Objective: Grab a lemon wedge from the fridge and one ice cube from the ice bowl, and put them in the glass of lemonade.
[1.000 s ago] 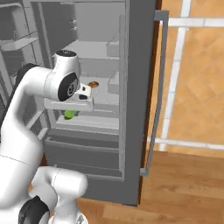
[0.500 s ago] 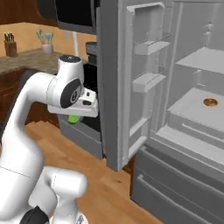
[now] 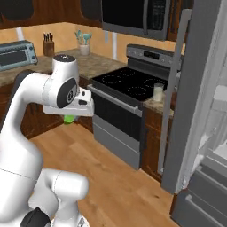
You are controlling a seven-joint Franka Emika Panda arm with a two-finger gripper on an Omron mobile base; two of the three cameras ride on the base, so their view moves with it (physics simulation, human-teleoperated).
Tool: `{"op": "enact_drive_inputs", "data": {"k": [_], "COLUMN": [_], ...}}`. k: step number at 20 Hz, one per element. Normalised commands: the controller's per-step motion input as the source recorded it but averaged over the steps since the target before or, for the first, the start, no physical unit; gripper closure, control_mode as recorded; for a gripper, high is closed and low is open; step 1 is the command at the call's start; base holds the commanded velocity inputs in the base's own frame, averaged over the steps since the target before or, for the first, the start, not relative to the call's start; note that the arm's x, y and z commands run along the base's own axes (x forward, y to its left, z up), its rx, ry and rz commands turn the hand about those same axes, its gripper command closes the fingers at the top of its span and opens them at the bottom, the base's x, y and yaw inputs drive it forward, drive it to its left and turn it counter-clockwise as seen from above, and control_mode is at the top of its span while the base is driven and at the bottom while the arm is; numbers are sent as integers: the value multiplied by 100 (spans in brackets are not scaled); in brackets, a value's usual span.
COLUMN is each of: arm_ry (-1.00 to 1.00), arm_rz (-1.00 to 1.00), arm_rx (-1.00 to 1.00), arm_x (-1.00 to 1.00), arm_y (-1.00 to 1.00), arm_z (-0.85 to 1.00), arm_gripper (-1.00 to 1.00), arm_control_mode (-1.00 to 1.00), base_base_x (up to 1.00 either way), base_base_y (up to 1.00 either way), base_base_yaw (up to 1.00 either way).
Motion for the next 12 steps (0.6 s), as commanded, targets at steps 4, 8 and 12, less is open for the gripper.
{"op": "enact_drive_inputs", "data": {"k": [4, 8, 12], "arm_ry": [0, 0, 0], "arm_rz": [0, 0, 0], "arm_rx": [0, 0, 0], "arm_x": [0, 0, 0], "arm_y": [0, 0, 0], "arm_z": [0, 0, 0], "arm_gripper": [100, 100, 100], "arm_control_mode": [100, 100, 100], "base_base_x": [100, 100, 100], "base_base_y": [95, 82, 39], "base_base_yaw": [-11, -3, 14]}}
